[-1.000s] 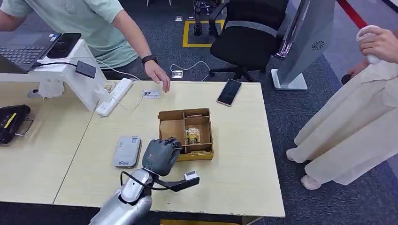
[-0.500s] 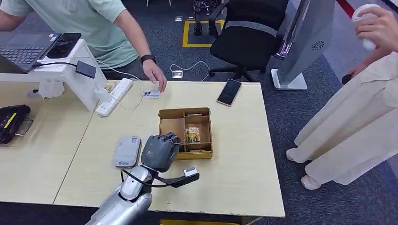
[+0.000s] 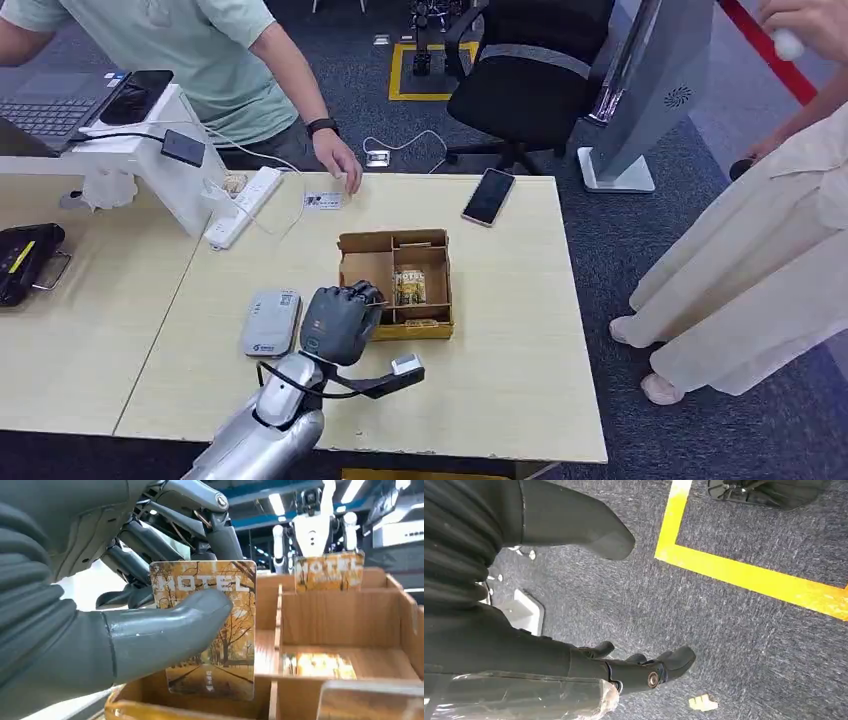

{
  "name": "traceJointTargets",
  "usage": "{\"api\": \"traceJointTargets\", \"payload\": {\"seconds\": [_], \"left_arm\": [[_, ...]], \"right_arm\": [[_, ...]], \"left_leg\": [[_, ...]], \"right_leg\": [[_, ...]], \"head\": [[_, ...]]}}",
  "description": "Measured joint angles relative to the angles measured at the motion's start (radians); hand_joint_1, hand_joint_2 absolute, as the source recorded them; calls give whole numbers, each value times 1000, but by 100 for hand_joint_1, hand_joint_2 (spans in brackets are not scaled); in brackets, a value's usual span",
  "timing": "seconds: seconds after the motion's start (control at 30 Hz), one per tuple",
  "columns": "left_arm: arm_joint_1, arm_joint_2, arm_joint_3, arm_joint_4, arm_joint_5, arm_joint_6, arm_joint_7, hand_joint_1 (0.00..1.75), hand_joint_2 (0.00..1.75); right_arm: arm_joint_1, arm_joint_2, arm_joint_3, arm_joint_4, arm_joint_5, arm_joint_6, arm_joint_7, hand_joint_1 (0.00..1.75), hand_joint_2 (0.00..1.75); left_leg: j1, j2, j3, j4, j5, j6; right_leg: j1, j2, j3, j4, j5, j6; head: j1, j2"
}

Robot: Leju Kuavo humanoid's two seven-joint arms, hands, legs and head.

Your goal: Pass the card to the sensor for recognition and then transmit it.

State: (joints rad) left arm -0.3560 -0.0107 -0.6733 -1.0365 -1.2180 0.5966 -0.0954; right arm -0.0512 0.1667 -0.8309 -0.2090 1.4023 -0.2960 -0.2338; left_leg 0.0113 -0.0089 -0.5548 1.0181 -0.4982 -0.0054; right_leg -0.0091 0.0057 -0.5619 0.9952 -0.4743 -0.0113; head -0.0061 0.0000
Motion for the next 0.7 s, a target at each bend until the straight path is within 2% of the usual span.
{"api": "traceJointTargets", "payload": {"seconds": [0.2,0.37,0.5,0.7], "left_arm": [[-35,2,16,-11,26,26,0,175,175],[-99,0,87,-11,37,88,-17,175,175],[-190,7,162,-10,104,66,-71,175,175],[-256,20,195,-9,110,44,-89,175,175]], "right_arm": [[1,0,6,0,1,0,4,0,175],[2,0,16,1,14,-2,5,0,175],[2,0,24,3,18,0,10,0,175],[1,0,35,4,18,3,10,0,175]], "left_leg": [[0,0,0,0,0,0],[0,0,0,0,0,0],[0,0,0,0,0,0],[0,0,0,0,0,0]], "right_leg": [[0,0,0,0,0,0],[0,0,0,0,0,0],[0,0,0,1,0,0],[0,0,0,1,0,0]], "head": [[0,0],[0,0],[0,0],[0,0]]}}
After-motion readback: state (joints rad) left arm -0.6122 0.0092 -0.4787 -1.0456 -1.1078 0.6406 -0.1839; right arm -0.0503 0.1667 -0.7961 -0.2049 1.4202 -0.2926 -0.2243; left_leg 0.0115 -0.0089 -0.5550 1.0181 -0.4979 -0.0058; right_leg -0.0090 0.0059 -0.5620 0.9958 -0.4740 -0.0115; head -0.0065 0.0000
